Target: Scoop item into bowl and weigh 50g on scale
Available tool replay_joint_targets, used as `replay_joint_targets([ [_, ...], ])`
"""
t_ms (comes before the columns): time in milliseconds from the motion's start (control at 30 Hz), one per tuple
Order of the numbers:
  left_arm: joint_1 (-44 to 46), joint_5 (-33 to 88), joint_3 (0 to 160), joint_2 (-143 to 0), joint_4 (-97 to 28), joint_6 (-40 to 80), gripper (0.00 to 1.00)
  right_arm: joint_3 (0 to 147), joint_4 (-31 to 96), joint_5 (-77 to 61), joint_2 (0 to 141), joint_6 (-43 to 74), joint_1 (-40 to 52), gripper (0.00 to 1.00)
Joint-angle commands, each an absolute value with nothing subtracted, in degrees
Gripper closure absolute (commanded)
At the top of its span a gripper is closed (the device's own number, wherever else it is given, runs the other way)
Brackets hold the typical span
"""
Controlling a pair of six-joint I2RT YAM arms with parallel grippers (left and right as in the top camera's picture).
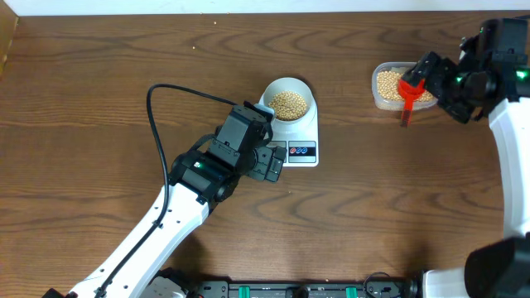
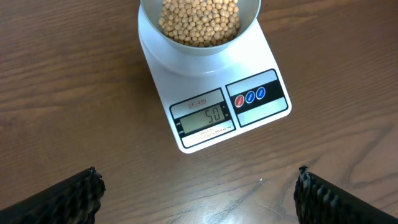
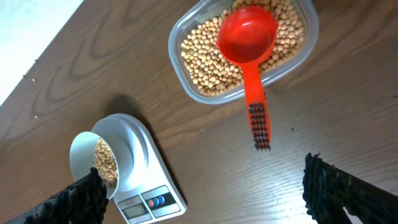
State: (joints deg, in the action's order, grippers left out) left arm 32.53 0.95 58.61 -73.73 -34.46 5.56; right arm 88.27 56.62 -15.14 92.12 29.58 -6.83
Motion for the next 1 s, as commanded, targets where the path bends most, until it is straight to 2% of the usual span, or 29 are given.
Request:
replay_joint_targets([
  [0, 32.6, 0.8, 58.8, -73.7, -34.4, 5.0, 0.0, 88.0, 57.7, -13.6, 89.8, 28.0, -7.1, 0.01],
  [367, 32.6, 0.8, 58.8, -73.7, -34.4, 5.0, 0.0, 88.0, 58.2, -11.9, 84.1, 25.4, -6.5, 0.01],
  [800, 32.6, 0.8, 58.8, -73.7, -34.4, 5.0, 0.0, 88.0, 57.2, -11.9, 74.5, 10.4, -6.5, 0.01],
  [967, 32.6, 0.8, 58.8, -73.7, -34.4, 5.0, 0.0, 88.0, 57.8, -11.9, 70.3, 10.0, -6.6, 0.01],
])
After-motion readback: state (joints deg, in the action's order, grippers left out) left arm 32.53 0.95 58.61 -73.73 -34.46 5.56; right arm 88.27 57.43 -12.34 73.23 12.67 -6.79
